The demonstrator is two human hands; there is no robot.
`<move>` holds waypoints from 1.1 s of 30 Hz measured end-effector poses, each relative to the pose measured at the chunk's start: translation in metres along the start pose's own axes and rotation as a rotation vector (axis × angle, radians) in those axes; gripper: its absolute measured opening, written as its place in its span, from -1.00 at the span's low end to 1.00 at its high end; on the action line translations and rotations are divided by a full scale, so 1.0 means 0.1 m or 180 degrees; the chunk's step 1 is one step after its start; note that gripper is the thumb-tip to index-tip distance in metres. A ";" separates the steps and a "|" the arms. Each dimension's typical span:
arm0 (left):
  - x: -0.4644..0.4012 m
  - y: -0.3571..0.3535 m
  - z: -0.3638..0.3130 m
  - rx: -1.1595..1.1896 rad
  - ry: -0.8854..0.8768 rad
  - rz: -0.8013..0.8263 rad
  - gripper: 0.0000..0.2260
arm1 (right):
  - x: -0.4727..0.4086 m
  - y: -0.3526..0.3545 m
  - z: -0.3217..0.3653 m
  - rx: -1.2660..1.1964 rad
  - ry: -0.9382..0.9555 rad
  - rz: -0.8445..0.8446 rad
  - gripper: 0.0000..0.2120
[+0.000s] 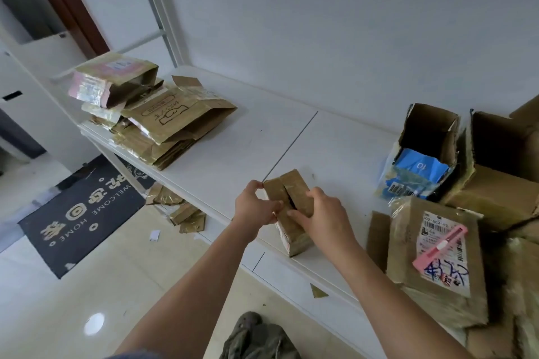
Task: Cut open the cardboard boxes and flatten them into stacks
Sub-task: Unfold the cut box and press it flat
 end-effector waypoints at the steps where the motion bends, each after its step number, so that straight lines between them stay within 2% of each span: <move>1: -0.01 0.00 0.00 0.0010 0.0015 0.0017 -0.57 | -0.01 0.00 0.01 0.0038 -0.0027 0.0020 -0.47; 5: 0.00 0.02 0.00 0.0023 0.0036 0.0078 -0.58 | -0.05 0.00 0.05 0.0378 0.0000 0.0058 -0.60; 9: -0.02 0.00 -0.01 0.0003 0.0020 0.0101 -0.58 | -0.11 -0.04 0.14 0.1216 0.0206 0.0316 -0.80; 11: -0.02 0.00 -0.02 -0.0019 0.0019 0.0109 -0.58 | -0.14 -0.03 0.16 0.1346 0.0225 0.0420 -0.81; 15: -0.03 0.00 -0.02 0.0015 -0.0009 0.0122 -0.59 | -0.21 0.07 0.09 0.0800 0.0163 0.0675 -0.76; 19: -0.02 0.00 -0.03 0.0022 -0.0030 0.0096 -0.60 | -0.26 0.16 0.00 0.0421 0.0204 0.0889 -0.79; 26: -0.02 -0.04 -0.06 -0.0048 -0.0107 0.0085 -0.60 | -0.30 0.22 -0.11 0.0126 0.0157 0.0956 -0.80; 30: -0.02 -0.08 -0.07 -0.0055 -0.0127 0.0126 -0.62 | -0.31 0.25 -0.16 -0.0022 0.0070 0.0954 -0.70; 33: -0.02 -0.11 -0.08 -0.0157 -0.0182 0.0113 -0.60 | -0.31 0.27 -0.22 -0.0211 -0.0093 0.0935 -0.71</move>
Point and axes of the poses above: each hand's wrist, its own x-axis away from the middle knuckle, its own y-axis out of the back of the hand, z = x × y, the point moved 5 cm from there along -x, towards the middle knuckle, and after that the axes turned 2 degrees about x, right-handed, at the moved point
